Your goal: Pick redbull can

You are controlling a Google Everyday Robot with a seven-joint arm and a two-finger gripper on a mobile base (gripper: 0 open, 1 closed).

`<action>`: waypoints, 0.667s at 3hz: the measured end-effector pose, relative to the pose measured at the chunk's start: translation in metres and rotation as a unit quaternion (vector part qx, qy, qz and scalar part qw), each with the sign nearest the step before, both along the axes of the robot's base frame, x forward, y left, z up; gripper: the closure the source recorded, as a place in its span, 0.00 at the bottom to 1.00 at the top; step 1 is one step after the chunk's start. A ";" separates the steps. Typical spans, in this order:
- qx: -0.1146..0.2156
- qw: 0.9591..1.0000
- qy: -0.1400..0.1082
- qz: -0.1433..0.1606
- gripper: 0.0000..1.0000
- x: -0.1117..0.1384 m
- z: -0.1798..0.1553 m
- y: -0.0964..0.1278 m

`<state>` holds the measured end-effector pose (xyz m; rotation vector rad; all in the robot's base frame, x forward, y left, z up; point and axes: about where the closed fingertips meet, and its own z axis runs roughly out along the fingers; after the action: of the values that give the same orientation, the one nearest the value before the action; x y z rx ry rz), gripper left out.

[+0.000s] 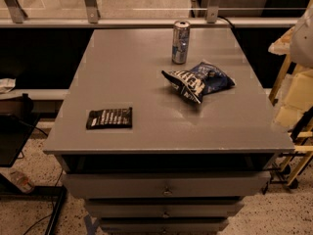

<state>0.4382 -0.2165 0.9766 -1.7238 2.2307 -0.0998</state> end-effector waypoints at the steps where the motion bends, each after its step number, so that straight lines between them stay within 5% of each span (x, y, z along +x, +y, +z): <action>1: 0.000 1.000 0.000 0.000 0.00 0.000 0.000 0.000; 2: 0.032 0.999 -0.011 -0.021 0.00 0.022 -0.006 0.004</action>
Offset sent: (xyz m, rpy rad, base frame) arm 0.0593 0.0083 -0.0196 0.1739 -0.0430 -0.1131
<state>0.4597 -0.2126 0.9708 -1.6364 2.2292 -0.0566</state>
